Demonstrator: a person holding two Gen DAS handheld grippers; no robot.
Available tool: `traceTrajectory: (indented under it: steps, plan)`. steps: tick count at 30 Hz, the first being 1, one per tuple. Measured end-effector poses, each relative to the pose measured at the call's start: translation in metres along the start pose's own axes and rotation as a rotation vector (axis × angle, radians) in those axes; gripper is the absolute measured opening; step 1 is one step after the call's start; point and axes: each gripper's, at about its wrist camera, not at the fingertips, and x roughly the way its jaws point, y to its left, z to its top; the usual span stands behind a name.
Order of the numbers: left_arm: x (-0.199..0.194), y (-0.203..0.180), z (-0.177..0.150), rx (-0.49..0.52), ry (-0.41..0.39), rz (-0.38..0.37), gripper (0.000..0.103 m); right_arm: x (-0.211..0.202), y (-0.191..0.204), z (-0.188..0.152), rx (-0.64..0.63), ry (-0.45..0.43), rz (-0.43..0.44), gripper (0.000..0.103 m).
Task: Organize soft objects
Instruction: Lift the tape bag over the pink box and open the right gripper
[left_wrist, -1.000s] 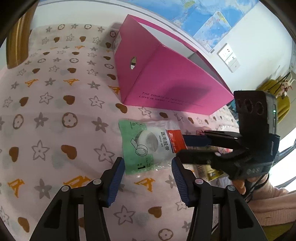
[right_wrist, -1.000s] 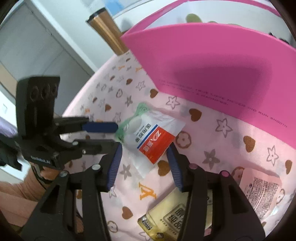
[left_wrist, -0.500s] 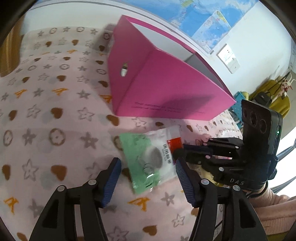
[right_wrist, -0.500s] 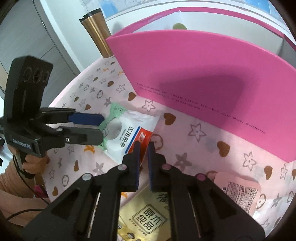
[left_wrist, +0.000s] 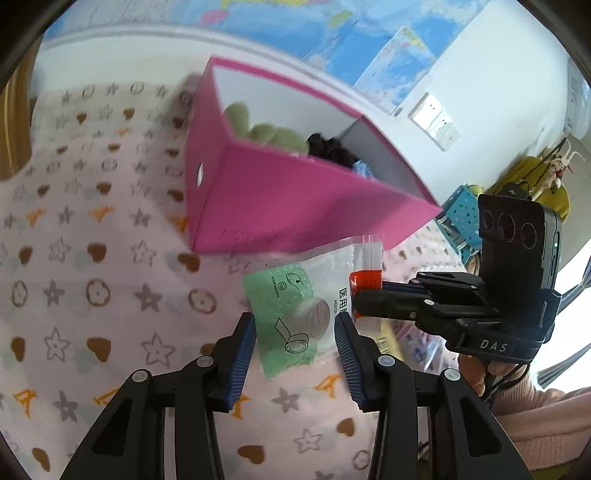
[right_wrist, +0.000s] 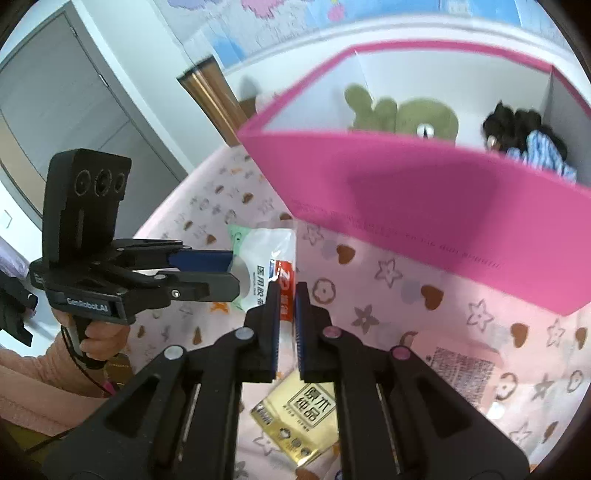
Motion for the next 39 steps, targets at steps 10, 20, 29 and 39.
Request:
traceTrajectory:
  steps: [10,20,29,39]
  plan:
    - [-0.026,-0.039,0.038,0.072,-0.091,0.018,0.044,-0.055,0.013,0.025,-0.063,-0.125,0.01,0.009]
    - [-0.034,-0.053,0.088,0.136,-0.138,0.089,0.044,-0.073,0.006,0.069,-0.096,-0.201,-0.024,0.009]
    - [-0.01,-0.04,0.118,0.139,-0.105,0.178,0.044,-0.051,-0.018,0.1,-0.049,-0.195,-0.054,0.009]
    - [0.023,-0.013,0.129,0.078,-0.037,0.222,0.044,-0.012,-0.042,0.113,0.005,-0.098,-0.098,0.012]
